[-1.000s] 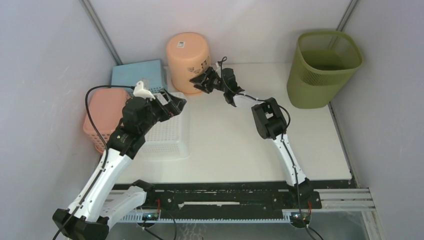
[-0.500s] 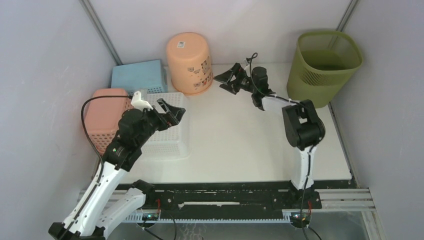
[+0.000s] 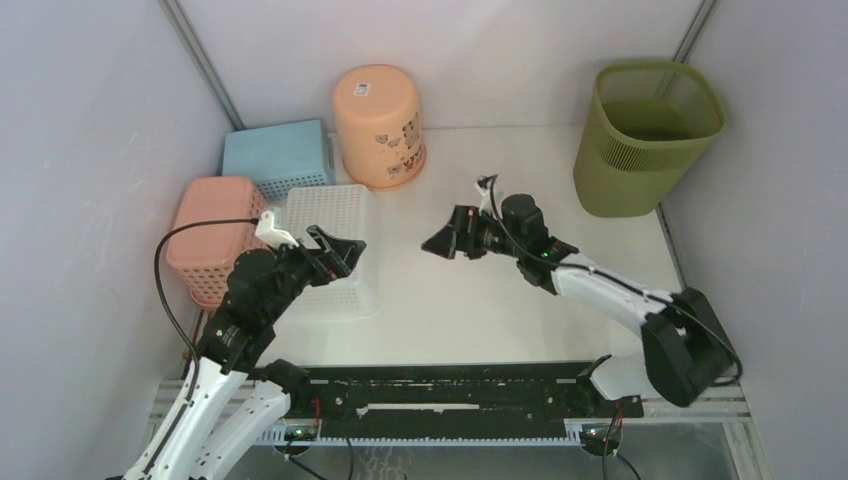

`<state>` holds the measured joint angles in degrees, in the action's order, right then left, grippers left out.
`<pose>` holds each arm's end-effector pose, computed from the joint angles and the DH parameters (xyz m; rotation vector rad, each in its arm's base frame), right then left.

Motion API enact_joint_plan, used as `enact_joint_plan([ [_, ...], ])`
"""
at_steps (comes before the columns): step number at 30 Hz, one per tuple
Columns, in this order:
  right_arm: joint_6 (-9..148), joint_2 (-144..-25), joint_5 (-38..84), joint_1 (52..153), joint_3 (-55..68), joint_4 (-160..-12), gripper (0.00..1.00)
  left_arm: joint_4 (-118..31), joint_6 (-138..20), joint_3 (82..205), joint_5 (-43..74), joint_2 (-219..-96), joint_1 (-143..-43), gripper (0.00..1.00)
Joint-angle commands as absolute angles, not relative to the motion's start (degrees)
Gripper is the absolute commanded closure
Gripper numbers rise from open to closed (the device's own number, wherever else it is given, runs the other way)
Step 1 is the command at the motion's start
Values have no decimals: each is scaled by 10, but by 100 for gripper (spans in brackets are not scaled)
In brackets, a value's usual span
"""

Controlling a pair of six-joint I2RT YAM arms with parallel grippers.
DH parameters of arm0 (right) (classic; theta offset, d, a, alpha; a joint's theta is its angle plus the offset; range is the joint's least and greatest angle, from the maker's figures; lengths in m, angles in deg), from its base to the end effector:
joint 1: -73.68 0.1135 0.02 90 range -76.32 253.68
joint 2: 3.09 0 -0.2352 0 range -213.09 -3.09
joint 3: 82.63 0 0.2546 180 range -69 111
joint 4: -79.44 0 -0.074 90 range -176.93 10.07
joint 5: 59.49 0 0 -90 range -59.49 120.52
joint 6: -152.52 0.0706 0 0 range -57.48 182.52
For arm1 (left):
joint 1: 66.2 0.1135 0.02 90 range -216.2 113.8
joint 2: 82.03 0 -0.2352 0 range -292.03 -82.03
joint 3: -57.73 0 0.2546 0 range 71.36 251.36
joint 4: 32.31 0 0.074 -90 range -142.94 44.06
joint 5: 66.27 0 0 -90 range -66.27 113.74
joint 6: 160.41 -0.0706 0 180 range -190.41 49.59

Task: Turn the large container upside down
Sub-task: Turn the container upside down at the center of the board, then move the container to the center of the board.

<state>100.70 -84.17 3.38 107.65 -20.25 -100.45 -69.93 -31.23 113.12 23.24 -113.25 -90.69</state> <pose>0.2758 0.2246 0.2201 -0.2788 2.0641 1.2654 0.1743 -0.0800 0.3060 -0.2339 1.8639 -0.7887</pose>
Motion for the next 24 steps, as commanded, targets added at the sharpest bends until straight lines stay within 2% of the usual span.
enact_joint_plan([
  [1, 954, -722, 106, 1087, -258, -928, 0, -689, -301, 1117, 217, -1124, -911, 0],
  [6, 947, -581, 149, 1094, -331, -860, 0, -684, -299, 1094, 203, -1104, -912, 0],
  [15, 941, -337, 205, 1108, -390, -683, 0, -710, -308, 1057, 157, -1084, -918, 0],
  [24, 959, -184, 257, 1113, -394, -545, 0, -737, -278, 1042, 165, -1002, -920, 0],
])
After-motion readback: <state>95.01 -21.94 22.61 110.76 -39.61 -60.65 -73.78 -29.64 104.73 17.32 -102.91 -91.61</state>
